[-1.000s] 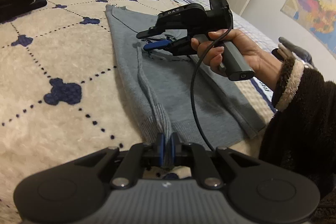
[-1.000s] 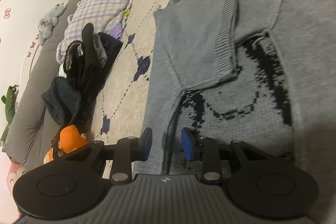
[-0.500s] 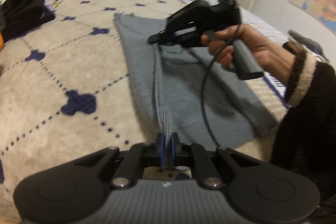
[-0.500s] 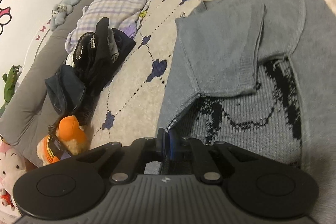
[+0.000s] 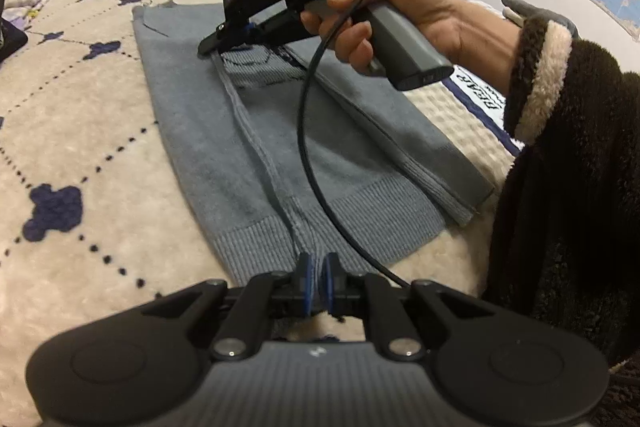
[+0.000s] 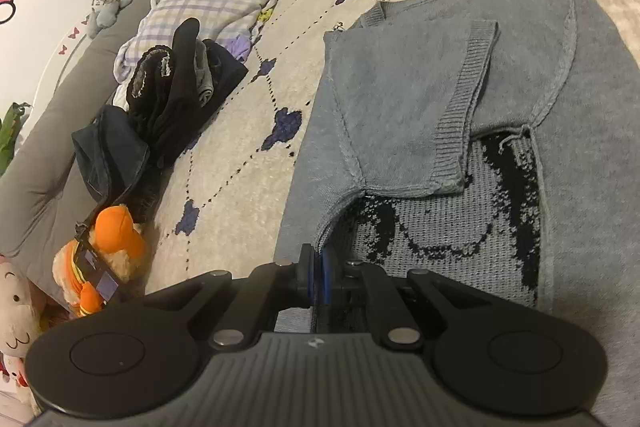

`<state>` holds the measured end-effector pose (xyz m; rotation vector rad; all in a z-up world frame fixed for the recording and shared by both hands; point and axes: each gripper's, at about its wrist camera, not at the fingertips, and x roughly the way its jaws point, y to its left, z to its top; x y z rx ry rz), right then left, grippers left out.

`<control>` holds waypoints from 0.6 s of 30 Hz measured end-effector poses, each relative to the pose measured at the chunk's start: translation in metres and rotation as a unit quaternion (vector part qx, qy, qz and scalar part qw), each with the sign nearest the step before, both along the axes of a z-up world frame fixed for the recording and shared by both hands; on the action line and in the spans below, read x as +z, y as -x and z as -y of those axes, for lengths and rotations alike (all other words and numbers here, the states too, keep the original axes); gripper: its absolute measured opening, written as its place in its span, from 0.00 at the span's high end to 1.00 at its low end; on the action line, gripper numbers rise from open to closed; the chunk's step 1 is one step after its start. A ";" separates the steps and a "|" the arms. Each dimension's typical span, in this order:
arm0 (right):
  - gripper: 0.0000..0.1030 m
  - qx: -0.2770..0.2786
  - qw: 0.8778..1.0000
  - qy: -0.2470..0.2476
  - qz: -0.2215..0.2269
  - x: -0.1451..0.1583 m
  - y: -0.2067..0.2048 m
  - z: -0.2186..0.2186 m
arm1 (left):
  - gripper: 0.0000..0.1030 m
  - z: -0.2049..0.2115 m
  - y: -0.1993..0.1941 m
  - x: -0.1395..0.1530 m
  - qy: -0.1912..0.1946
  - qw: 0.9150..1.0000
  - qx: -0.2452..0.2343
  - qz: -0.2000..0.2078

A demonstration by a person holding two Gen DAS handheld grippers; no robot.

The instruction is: Fold clothes

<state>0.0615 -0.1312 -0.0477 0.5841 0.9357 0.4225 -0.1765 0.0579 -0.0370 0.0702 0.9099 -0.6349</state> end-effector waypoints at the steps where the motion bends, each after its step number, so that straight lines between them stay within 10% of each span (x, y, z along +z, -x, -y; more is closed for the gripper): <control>1: 0.95 0.000 1.000 0.006 -0.001 -0.001 0.000 0.000 | 0.93 0.001 -0.001 -0.002 0.001 1.000 0.000 -0.003; 14: 0.92 -0.014 0.999 0.014 -0.045 -0.020 -0.001 0.009 | 0.93 -0.005 -0.010 -0.016 0.066 0.995 -0.034 -0.072; 18: 0.78 -0.031 0.998 -0.007 -0.052 -0.013 -0.001 0.022 | 0.89 -0.026 -0.016 -0.002 0.099 0.991 -0.050 -0.078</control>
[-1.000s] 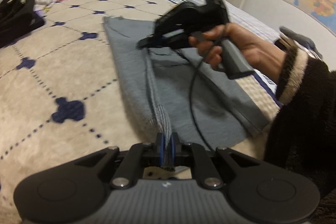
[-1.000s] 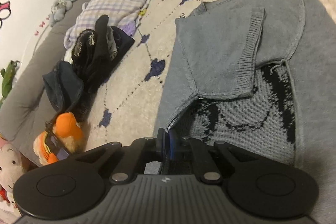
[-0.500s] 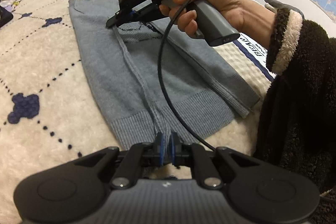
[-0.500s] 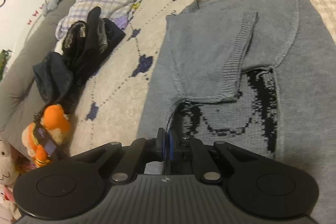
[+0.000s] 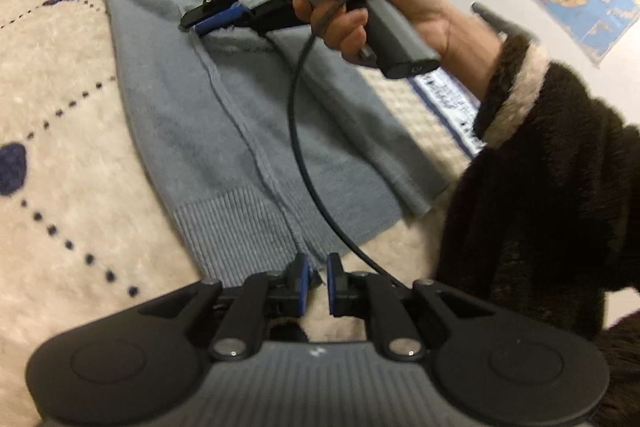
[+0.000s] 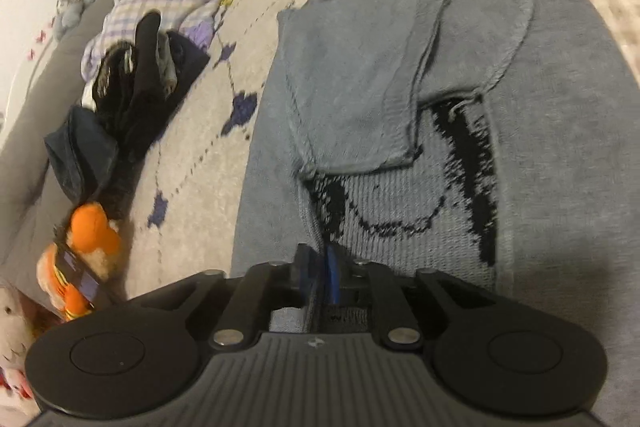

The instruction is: Fold clothes

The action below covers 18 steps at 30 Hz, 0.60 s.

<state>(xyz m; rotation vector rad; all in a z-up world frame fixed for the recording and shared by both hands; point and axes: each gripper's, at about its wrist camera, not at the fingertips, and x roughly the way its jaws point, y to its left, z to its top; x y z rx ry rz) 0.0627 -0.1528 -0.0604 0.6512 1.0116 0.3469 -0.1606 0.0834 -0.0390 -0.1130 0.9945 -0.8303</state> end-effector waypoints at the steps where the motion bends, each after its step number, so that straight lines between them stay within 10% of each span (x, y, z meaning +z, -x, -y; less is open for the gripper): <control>1: 0.76 -0.009 1.000 -0.002 0.002 0.002 0.000 0.005 | 0.88 -0.005 -0.003 0.004 0.007 1.000 0.000 0.001; 11: 0.71 -0.101 0.992 -0.077 -0.001 -0.002 -0.008 0.054 | 0.87 -0.008 -0.073 0.027 -0.027 0.998 0.046 0.041; 18: 0.71 -0.117 0.991 -0.061 0.004 -0.009 -0.010 0.052 | 0.80 0.018 -0.141 0.025 -0.044 0.985 0.069 0.149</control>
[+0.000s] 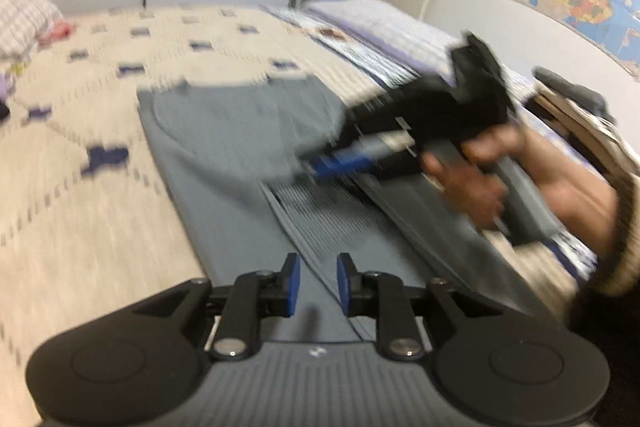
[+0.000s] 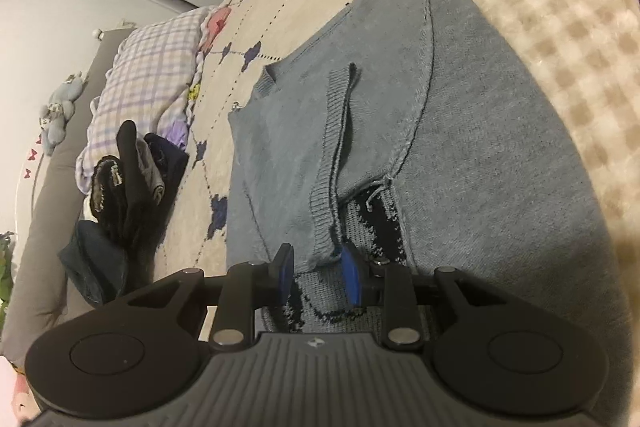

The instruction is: Fold clothes

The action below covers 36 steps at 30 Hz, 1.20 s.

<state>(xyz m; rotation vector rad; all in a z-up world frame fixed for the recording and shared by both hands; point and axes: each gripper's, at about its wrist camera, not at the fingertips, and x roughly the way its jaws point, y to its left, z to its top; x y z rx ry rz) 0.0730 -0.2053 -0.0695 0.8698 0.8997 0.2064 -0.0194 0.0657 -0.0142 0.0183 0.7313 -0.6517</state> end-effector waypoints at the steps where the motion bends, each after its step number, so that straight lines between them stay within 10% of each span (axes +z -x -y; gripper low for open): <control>1: 0.71 0.003 1.000 0.007 0.001 -0.001 -0.001 -0.002 | 0.80 -0.001 -0.010 -0.004 0.009 1.000 0.008 -0.001; 17: 0.94 0.018 0.996 0.064 0.063 0.009 -0.005 0.003 | 0.78 0.024 -0.090 -0.045 0.051 0.997 0.014 -0.063; 36: 0.67 0.036 0.988 0.138 0.061 0.031 -0.076 0.036 | 0.78 0.015 -0.117 -0.046 0.093 0.992 0.000 -0.080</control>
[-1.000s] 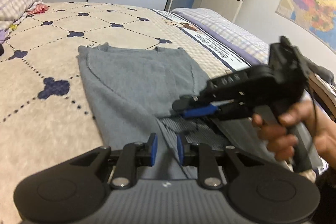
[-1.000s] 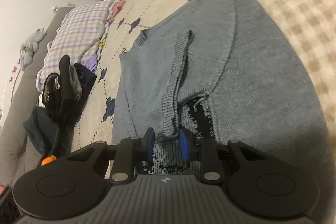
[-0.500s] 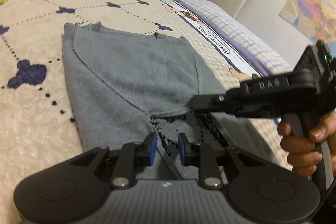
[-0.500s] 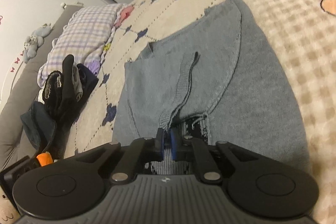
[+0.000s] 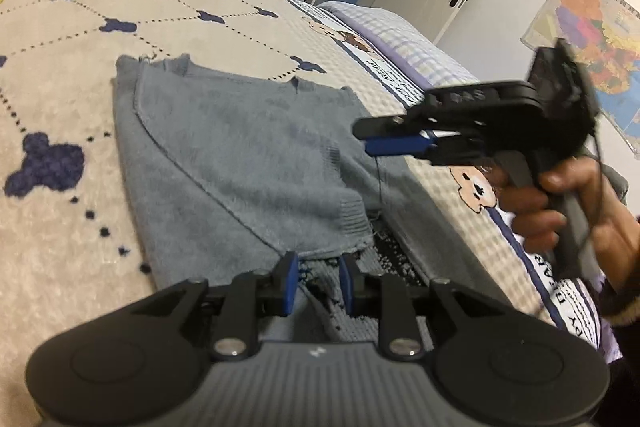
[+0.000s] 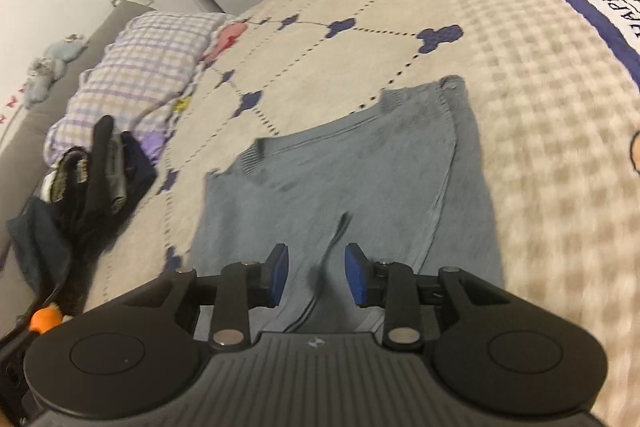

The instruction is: Fold clothes

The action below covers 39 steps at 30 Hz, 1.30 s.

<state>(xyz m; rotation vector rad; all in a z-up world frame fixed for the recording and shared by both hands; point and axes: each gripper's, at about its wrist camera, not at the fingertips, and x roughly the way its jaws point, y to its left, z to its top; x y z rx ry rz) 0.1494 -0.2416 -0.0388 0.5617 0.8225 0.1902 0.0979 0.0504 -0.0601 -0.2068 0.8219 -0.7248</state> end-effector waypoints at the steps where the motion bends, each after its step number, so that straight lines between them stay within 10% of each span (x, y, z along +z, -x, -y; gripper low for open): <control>1: 0.67 -0.002 1.000 0.002 -0.004 -0.003 -0.005 0.001 | 0.78 0.000 0.000 -0.001 0.002 1.000 -0.001 -0.001; 9: 0.68 -0.008 1.000 0.002 0.006 -0.018 -0.024 -0.004 | 0.75 0.005 0.000 -0.006 0.007 1.000 -0.011 0.004; 13: 0.95 0.002 1.000 0.004 0.017 -0.016 -0.028 -0.010 | 0.74 0.002 -0.002 -0.003 0.017 1.000 -0.008 0.005; 39: 0.87 -0.040 0.999 0.025 0.007 -0.008 -0.024 0.004 | 0.67 0.002 -0.007 -0.005 0.011 1.000 -0.010 0.016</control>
